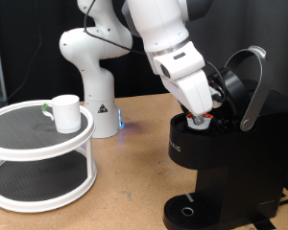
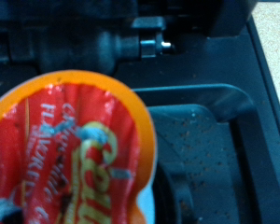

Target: Make a cup of coffee with the keurig machine

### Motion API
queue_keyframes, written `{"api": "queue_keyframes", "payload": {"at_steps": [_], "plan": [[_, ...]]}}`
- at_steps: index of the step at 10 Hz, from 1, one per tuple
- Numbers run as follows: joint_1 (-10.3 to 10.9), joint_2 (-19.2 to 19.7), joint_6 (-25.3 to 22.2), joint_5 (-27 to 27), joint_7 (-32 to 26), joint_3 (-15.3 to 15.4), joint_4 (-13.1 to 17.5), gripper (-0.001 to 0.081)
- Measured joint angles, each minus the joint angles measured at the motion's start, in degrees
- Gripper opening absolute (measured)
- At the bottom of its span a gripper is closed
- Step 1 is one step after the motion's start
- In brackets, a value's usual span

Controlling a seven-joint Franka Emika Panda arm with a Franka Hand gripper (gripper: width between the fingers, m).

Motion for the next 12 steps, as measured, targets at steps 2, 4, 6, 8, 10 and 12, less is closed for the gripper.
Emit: {"api": "queue_keyframes", "payload": {"at_steps": [2, 4, 6, 8, 10, 12], "plan": [[0.0, 0.0, -0.01, 0.31, -0.32, 0.0, 0.01, 0.0659], [0.04, -0.5, 1.01, 6.06, -5.06, -0.02, 0.02, 0.0798], [0.07, -1.7, 0.89, 11.16, -7.96, -0.02, 0.02, 0.0806], [0.03, -2.67, -1.31, 10.89, -7.77, -0.03, 0.02, 0.0807], [-0.17, -3.09, -5.09, 6.34, -6.28, -0.08, -0.15, 0.0807], [-0.25, -3.2, -6.44, 2.86, -4.69, -0.08, -1.07, 0.0807]]}}
